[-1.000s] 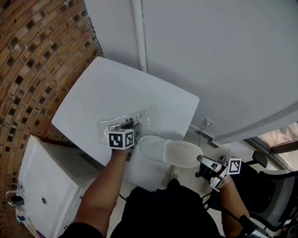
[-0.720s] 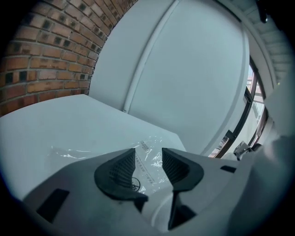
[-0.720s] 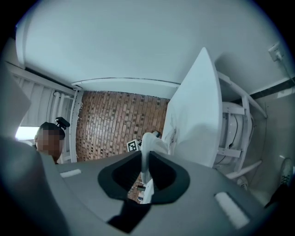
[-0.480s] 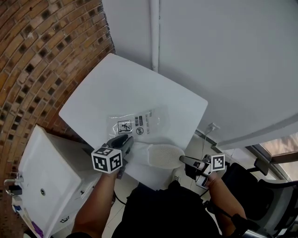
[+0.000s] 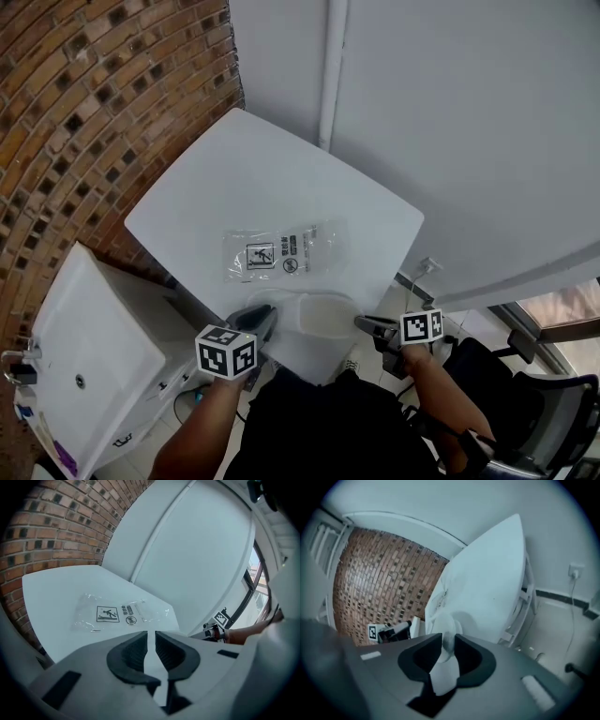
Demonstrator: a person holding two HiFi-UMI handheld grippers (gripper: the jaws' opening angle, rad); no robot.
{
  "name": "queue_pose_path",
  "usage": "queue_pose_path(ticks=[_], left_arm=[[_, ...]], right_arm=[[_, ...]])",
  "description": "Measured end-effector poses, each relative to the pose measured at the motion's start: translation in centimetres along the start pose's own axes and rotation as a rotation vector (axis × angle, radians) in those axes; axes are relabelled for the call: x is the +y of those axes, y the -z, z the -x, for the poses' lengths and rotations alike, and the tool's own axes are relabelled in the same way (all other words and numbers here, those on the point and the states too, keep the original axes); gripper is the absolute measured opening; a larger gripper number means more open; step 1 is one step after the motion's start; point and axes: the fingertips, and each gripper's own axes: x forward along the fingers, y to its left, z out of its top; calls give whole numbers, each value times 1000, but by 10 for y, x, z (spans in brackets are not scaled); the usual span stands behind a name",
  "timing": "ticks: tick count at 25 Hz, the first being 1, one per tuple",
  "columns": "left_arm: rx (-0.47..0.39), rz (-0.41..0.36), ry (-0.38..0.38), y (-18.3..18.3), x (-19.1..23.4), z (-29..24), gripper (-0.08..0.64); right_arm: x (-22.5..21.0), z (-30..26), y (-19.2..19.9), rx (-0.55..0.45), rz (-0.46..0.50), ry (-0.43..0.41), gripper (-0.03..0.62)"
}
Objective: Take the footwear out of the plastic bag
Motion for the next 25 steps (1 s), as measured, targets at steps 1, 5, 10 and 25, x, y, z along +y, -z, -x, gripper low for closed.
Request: queue_pose_path(ticks=[1, 5, 10, 25], left_arm=[[3, -7, 12, 0, -2, 1, 57], [25, -49, 70, 1, -10, 3, 52], [78, -104, 134, 8, -15, 3, 29], [63, -178, 198, 7, -57, 19, 6]], right_arm=[[-2, 0, 1, 5, 33, 47, 95], [-6, -1, 7, 44, 180, 233, 163], [-18, 20, 3, 32, 342, 549, 163], [93, 63, 12, -298, 391, 390, 2]])
